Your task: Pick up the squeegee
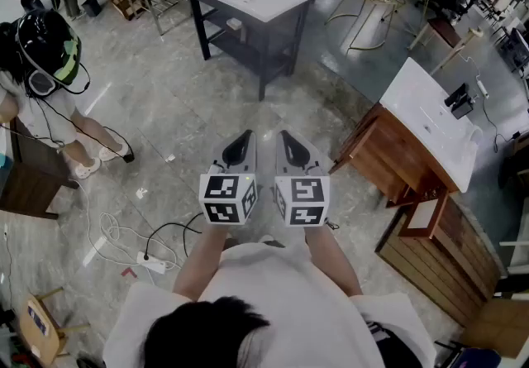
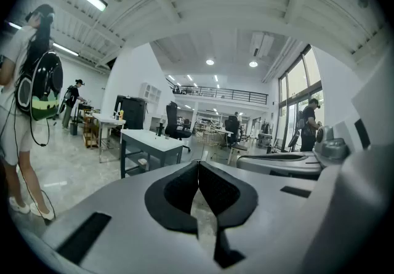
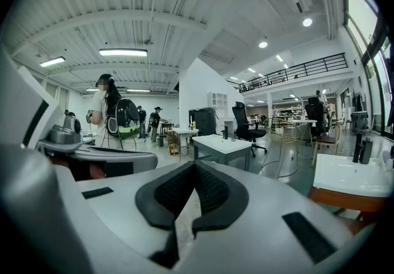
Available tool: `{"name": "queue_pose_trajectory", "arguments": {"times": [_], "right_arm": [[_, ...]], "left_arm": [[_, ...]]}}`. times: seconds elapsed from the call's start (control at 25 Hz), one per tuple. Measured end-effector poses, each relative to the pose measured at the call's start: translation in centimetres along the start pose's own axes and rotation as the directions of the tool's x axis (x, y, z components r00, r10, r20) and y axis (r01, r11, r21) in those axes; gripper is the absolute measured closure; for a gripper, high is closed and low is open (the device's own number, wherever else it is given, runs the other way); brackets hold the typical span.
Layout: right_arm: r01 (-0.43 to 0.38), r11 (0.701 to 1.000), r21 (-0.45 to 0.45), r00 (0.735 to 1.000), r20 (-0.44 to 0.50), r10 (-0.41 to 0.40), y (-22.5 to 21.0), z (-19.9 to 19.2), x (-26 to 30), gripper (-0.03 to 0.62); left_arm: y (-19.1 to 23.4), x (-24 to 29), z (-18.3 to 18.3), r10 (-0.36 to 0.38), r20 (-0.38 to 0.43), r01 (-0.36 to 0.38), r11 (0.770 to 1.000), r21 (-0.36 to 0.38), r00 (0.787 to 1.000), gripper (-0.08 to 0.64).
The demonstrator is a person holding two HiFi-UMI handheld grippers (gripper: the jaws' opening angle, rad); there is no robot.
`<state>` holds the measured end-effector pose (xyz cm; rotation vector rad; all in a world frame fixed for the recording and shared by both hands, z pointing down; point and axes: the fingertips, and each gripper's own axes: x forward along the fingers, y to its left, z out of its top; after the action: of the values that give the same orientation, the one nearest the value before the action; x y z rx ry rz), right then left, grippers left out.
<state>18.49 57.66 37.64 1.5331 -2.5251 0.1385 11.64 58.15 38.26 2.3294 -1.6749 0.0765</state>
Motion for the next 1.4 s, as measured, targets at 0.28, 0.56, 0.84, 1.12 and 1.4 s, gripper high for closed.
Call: {"name": "queue_pose_trajectory", "arguments": {"times": [0.28,0.56,0.84,1.12,1.4], "right_arm": [[-0.028,0.996,0.08,1.0,0.013,0.027,-1.4,-0.8,-0.8,0.566],[-0.05,0.996,0.067,0.999,-0.011,0.051,-1.4,-2.0,-0.4,0.566],[-0.064,0.997,0.04,0.997,-0.048,0.065,-1.3,-3.2,1.5,0.566],[-0.065,0.998,0.028,0.997,-0.05,0.066,-1.6,-2.4,6.2,0.566],[-0.051,0.998,0.044,0.996,-0.065,0.054,-2.6,-1.6,13.7,0.566]], "left_arm": [[-1.5,0.3,-1.1,-0.007,-0.012,0.007,1.0,-0.005,1.0,0.532],[-1.4,1.0,-2.0,-0.013,-0.041,0.013,1.0,-0.017,0.999,0.532],[0.0,2.6,-3.0,-0.005,-0.063,0.004,1.0,-0.023,0.998,0.532],[3.0,6.4,-2.4,-0.012,-0.077,0.008,0.999,-0.051,0.997,0.532],[8.0,11.4,-1.2,-0.009,-0.097,0.004,0.999,-0.049,0.995,0.532]]}}
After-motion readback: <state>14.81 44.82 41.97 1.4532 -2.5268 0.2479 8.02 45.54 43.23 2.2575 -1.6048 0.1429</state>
